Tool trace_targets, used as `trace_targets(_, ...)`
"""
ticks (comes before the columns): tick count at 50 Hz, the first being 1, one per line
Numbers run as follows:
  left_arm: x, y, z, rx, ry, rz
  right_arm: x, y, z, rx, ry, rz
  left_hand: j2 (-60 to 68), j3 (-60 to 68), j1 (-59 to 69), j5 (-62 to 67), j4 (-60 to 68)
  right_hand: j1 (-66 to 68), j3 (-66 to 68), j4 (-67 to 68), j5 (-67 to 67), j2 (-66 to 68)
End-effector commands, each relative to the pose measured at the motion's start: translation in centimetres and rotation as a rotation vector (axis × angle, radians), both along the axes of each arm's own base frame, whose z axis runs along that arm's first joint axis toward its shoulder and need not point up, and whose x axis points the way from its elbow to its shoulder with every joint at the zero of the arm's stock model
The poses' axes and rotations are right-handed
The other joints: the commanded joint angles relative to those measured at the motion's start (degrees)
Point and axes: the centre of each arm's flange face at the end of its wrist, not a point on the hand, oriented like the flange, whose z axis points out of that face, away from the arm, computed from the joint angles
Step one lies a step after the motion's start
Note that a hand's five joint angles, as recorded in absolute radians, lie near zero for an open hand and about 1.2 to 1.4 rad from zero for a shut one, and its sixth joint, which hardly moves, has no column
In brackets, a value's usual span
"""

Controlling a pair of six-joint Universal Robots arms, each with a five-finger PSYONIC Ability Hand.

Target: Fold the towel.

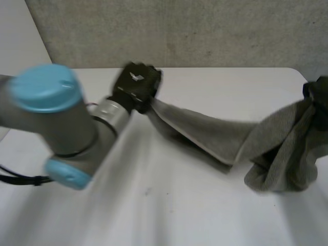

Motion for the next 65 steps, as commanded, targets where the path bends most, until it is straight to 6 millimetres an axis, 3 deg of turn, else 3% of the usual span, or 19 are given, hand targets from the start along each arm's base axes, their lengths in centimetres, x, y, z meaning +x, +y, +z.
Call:
trace_targets(1, 6.3, 1.9, 6.4, -0.173, 0.151, 0.117, 0.3, 0.3, 2.4, -0.110, -0.098, 0.039, 10.3, 10.4, 12.7, 11.8, 10.3, 5.6, 3.8, 3.1, 5.1, 4.8)
trace_targets(5, 8.1, 2.5, 6.7, -0.173, 0.162, 0.146, 0.5, 0.4, 2.2, -0.073, -0.099, 0.053, 10.3, 10.4, 12.7, 11.8, 10.3, 5.6, 3.8, 3.1, 5.1, 4.8)
trace_targets(10, 9.2, 3.2, 3.6, -0.036, 0.082, 0.153, 0.8, 0.8, -0.9, 0.166, -0.029, 0.079, 10.3, 10.4, 12.7, 11.8, 10.3, 5.6, 3.8, 3.1, 5.1, 4.8)
trace_targets(15, 9.0, 3.0, -3.8, 0.232, -0.076, 0.146, 1.9, 0.7, -4.2, 0.342, 0.230, 0.190, 10.3, 10.4, 12.7, 11.8, 10.3, 5.6, 3.8, 3.1, 5.1, 4.8)
trace_targets(21, 8.1, 0.8, -4.7, 0.221, -0.113, 0.140, 4.4, -2.2, -4.3, 0.269, 0.248, 0.257, 10.3, 10.4, 12.7, 11.8, 10.3, 5.6, 3.8, 3.1, 5.1, 4.8)
trace_targets(24, 6.9, -2.1, -1.4, 0.090, -0.061, 0.143, 6.2, -5.6, -2.2, 0.073, 0.224, 0.266, 10.3, 10.4, 12.7, 11.8, 10.3, 5.6, 3.8, 3.1, 5.1, 4.8)
trace_targets(26, 5.8, -5.1, 4.5, -0.099, 0.051, 0.159, 8.4, -8.3, 2.1, -0.217, 0.150, 0.274, 10.3, 10.4, 12.7, 11.8, 10.3, 5.6, 3.8, 3.1, 5.1, 4.8)
trace_targets(27, 5.8, -5.1, 4.5, -0.100, 0.051, 0.159, 8.4, -8.3, 2.1, -0.218, 0.149, 0.274, 10.3, 10.4, 12.7, 11.8, 10.3, 5.6, 3.8, 3.1, 5.1, 4.8)
trace_targets(29, 5.5, -6.7, 11.1, -0.295, 0.194, 0.188, 9.6, -9.7, 6.6, -0.496, 0.030, 0.273, 10.3, 10.4, 12.7, 11.8, 10.3, 5.6, 3.8, 3.1, 5.1, 4.8)
trace_targets(32, 6.2, -7.1, 15.9, -0.422, 0.358, 0.243, 9.6, -10.0, 9.3, -0.682, -0.080, 0.267, 10.3, 10.4, 12.7, 11.8, 10.3, 5.6, 3.8, 3.1, 5.1, 4.8)
trace_targets(36, 7.3, -7.4, 17.1, -0.442, 0.446, 0.292, 9.1, -9.3, 9.5, -0.689, -0.138, 0.247, 10.3, 10.4, 12.7, 11.8, 10.3, 5.6, 3.8, 3.1, 5.1, 4.8)
trace_targets(38, 8.0, -7.9, 16.6, -0.421, 0.449, 0.315, 9.2, -8.9, 8.4, -0.632, -0.135, 0.247, 10.3, 10.4, 12.7, 11.8, 10.3, 5.6, 3.8, 3.1, 5.1, 4.8)
trace_targets(43, 8.9, -7.8, 8.5, -0.182, 0.306, 0.341, 9.2, -7.3, 1.9, -0.303, -0.058, 0.274, 10.3, 10.4, 12.7, 11.8, 10.3, 5.6, 3.8, 3.1, 5.1, 4.8)
trace_targets(46, 9.0, -7.3, 6.4, -0.127, 0.270, 0.331, 9.2, -6.8, -0.1, -0.230, -0.019, 0.286, 10.3, 10.4, 12.7, 11.8, 10.3, 5.6, 3.8, 3.1, 5.1, 4.8)
trace_targets(51, 10.9, -5.8, -1.5, 0.071, 0.161, 0.335, 9.5, -4.2, -8.1, -0.026, 0.168, 0.412, 10.3, 10.4, 12.7, 11.8, 10.3, 5.6, 3.8, 3.1, 5.1, 4.8)
trace_targets(56, 11.5, -4.3, -4.7, 0.138, 0.126, 0.331, 8.9, -1.3, -13.3, 0.100, 0.345, 0.484, 10.3, 10.4, 12.7, 11.8, 10.3, 5.6, 3.8, 3.1, 5.1, 4.8)
trace_targets(60, 12.1, -4.0, -5.5, 0.154, 0.116, 0.337, 8.1, 0.3, -14.5, 0.138, 0.451, 0.512, 10.3, 10.4, 12.7, 11.8, 10.3, 3.5, 1.7, 1.0, 3.0, 2.7)
trace_targets(62, 12.4, -3.8, -5.2, 0.149, 0.118, 0.335, 7.8, 1.7, -13.6, 0.158, 0.468, 0.524, 10.3, 10.4, 12.7, 11.8, 10.3, -39.0, -40.7, -41.4, -39.5, -39.8)
trace_targets(65, 12.5, -3.6, -4.9, 0.142, 0.121, 0.330, 7.7, 2.0, -12.6, 0.156, 0.448, 0.515, 10.3, 10.4, 12.7, 11.8, 10.3, -56.6, -58.3, -59.0, -57.0, -57.4)
